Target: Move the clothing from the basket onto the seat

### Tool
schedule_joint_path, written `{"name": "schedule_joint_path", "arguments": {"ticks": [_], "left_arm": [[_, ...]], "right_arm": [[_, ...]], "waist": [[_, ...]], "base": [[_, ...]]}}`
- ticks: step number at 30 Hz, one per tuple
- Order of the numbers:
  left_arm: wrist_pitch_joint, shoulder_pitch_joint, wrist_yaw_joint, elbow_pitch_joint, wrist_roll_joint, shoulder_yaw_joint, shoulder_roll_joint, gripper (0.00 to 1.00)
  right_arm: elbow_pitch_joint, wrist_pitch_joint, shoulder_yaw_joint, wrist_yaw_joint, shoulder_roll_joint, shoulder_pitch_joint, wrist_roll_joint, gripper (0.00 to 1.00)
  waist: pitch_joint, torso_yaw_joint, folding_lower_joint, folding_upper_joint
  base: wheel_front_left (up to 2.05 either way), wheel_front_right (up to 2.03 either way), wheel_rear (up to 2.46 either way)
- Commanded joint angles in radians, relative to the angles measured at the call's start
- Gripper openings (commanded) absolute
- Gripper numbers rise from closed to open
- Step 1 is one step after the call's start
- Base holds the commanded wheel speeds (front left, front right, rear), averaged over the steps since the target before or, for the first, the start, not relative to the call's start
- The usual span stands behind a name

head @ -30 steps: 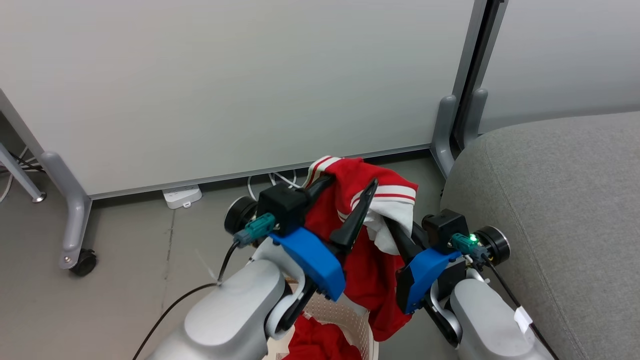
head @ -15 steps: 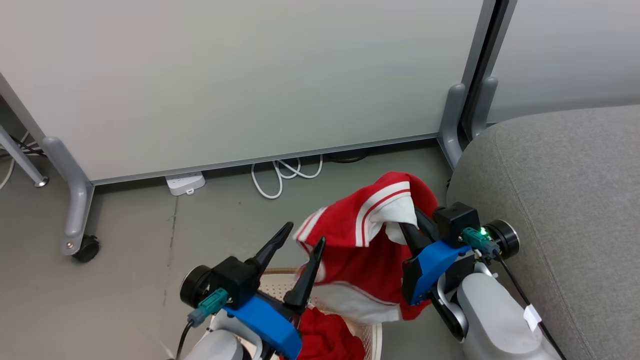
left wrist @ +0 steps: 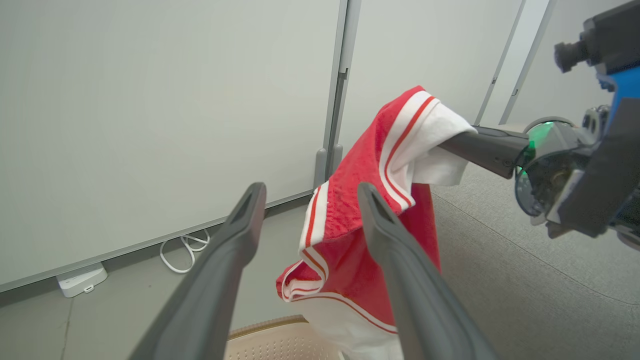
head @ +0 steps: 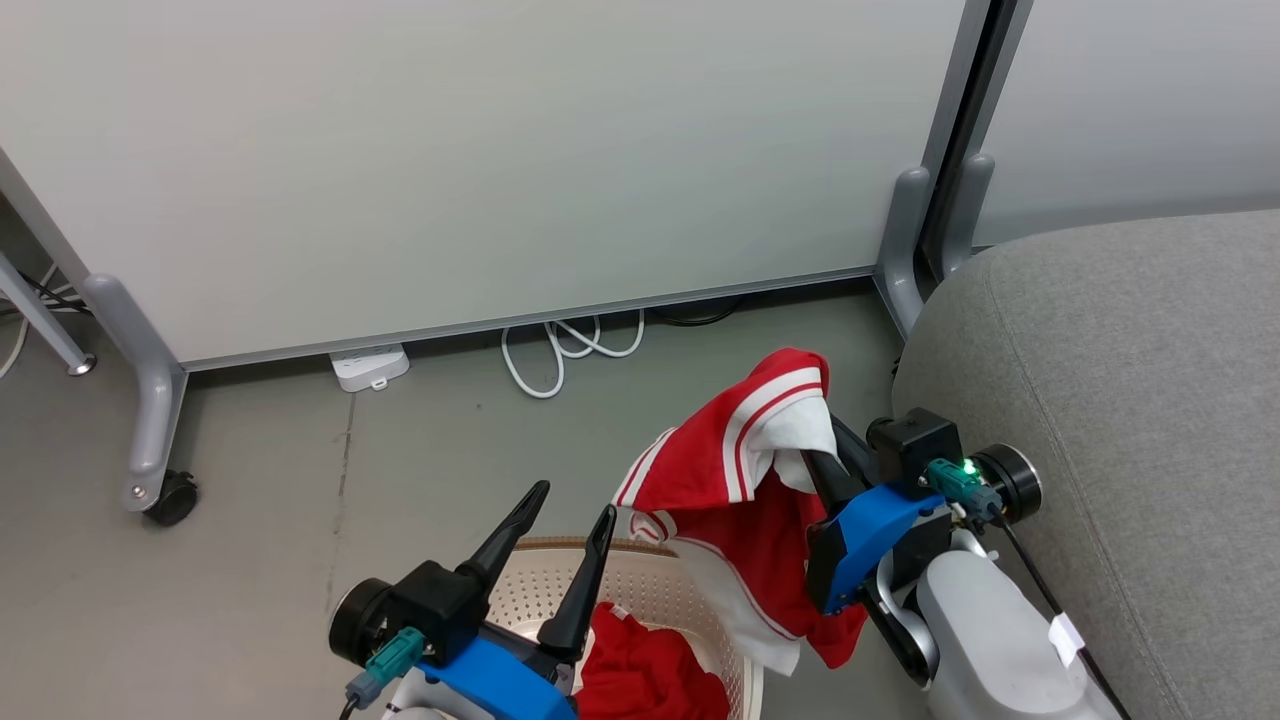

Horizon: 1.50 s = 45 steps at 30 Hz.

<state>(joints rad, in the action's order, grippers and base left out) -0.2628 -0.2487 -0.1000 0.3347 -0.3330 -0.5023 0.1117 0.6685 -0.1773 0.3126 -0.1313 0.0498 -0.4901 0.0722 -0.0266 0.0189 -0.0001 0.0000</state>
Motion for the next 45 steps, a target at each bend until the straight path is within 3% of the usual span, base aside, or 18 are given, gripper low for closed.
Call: {"name": "schedule_joint_path", "arguments": {"ticks": [1, 13, 34, 45], "left_arm": [[-0.003, 0.012, -0.007, -0.004, 0.006, 0.008, 0.0, 1.0], [-0.003, 0.029, -0.025, 0.001, 0.057, 0.065, -0.021, 1.0], [-0.003, 0.009, -0.031, -0.005, 0.065, 0.052, -0.029, 1.0], [-0.003, 0.005, -0.031, -0.003, 0.063, 0.035, -0.016, 1.0]], "right_arm": [[-0.007, -0.001, -0.002, 0.001, 0.001, 0.007, 0.0, 0.0], [-0.011, 0.004, 0.002, 0.001, 0.001, 0.002, 0.003, 0.0], [-0.014, 0.003, 0.012, 0.001, 0.001, 0.005, -0.001, 0.0], [-0.016, -0.002, 0.006, 0.001, 0.001, 0.017, 0.007, 0.0]], "waist": [[0.0, 0.0, 0.0001, 0.0], [-0.006, 0.042, 0.0001, 0.0], [-0.019, 0.353, 0.0001, 0.0], [-0.03, 0.446, 0.0001, 0.0]], "base": [[0.0, 0.0, 0.0], [0.0, 0.0, 0.0], [0.0, 0.0, 0.0], [0.0, 0.0, 0.0]]}}
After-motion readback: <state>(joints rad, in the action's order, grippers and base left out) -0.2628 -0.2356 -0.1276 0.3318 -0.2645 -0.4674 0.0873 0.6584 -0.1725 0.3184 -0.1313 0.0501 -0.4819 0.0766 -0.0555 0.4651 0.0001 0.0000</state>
